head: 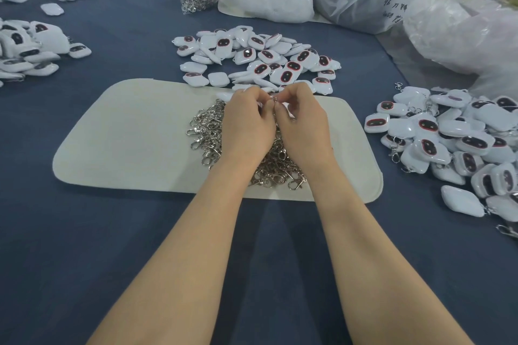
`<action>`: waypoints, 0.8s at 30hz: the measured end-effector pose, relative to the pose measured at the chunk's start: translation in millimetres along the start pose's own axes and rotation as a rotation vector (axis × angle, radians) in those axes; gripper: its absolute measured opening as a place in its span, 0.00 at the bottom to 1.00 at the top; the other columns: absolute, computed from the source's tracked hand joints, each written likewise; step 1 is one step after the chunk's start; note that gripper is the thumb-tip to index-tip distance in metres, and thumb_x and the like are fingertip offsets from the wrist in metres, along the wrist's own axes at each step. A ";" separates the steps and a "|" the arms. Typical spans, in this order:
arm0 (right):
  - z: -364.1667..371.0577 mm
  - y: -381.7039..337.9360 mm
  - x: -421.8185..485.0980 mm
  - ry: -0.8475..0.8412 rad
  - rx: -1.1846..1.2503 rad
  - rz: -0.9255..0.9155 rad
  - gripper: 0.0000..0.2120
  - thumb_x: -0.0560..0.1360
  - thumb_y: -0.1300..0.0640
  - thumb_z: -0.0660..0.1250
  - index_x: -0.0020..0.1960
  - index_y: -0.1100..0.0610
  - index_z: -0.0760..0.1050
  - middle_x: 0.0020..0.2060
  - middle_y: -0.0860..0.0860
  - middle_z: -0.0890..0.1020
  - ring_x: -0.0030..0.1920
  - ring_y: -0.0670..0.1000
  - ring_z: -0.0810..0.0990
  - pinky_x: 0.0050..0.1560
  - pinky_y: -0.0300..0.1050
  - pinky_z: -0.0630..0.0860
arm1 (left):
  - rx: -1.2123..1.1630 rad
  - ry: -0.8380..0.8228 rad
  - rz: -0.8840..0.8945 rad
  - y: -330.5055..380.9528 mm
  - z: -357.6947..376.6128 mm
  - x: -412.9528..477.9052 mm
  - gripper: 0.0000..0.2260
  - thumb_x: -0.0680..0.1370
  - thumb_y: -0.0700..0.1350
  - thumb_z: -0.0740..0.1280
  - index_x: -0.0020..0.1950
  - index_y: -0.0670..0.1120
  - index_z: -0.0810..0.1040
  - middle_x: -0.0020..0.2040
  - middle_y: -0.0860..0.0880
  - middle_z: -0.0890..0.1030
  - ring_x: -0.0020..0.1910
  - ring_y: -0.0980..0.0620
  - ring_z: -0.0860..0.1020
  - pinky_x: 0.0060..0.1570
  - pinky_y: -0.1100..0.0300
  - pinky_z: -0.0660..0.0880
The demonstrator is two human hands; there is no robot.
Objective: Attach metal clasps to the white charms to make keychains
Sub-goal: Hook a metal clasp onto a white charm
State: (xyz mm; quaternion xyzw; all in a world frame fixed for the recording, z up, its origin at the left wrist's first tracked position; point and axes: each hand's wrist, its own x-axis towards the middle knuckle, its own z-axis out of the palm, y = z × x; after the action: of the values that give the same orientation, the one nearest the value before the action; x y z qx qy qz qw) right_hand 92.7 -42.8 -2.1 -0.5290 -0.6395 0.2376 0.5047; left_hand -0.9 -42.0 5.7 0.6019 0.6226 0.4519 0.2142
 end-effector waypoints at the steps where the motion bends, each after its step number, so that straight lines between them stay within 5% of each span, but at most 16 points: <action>1: -0.1 0.3 -0.6 -0.009 -0.006 -0.005 0.07 0.77 0.65 0.61 0.46 0.54 0.68 0.39 0.43 0.76 0.39 0.39 0.73 0.41 0.27 0.69 | 0.004 0.002 0.002 -0.1 0.2 -0.4 0.04 0.79 0.42 0.63 0.44 0.49 0.74 0.48 0.45 0.80 0.41 0.51 0.75 0.41 0.62 0.67; 6: 1.9 0.8 -0.9 0.006 -0.045 -0.006 0.06 0.77 0.63 0.61 0.47 0.55 0.66 0.38 0.44 0.75 0.43 0.51 0.76 0.41 0.37 0.71 | 0.019 0.015 0.022 -0.4 2.6 -0.9 0.05 0.78 0.42 0.63 0.43 0.50 0.73 0.50 0.47 0.78 0.39 0.53 0.73 0.37 0.67 0.62; 15: 1.3 0.2 -0.3 0.002 -0.018 0.000 0.07 0.76 0.64 0.63 0.46 0.54 0.68 0.39 0.45 0.75 0.37 0.40 0.73 0.38 0.27 0.68 | 0.014 0.014 0.024 -2.8 0.1 1.2 0.06 0.79 0.42 0.62 0.48 0.46 0.78 0.50 0.46 0.80 0.41 0.52 0.73 0.40 0.65 0.64; 24: 0.4 1.7 0.1 0.046 -0.082 -0.065 0.08 0.73 0.67 0.64 0.42 0.55 0.69 0.38 0.54 0.78 0.39 0.53 0.75 0.40 0.41 0.72 | 0.010 -0.026 0.061 -3.5 -1.8 1.9 0.05 0.79 0.41 0.63 0.45 0.48 0.76 0.43 0.48 0.79 0.32 0.58 0.72 0.33 0.69 0.64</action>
State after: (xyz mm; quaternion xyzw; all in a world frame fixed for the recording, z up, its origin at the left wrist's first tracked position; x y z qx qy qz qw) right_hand 93.0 -42.0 -3.6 -0.5335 -0.6537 0.1823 0.5048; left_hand -4.7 -40.3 4.2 0.6273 0.6036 0.4472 0.2053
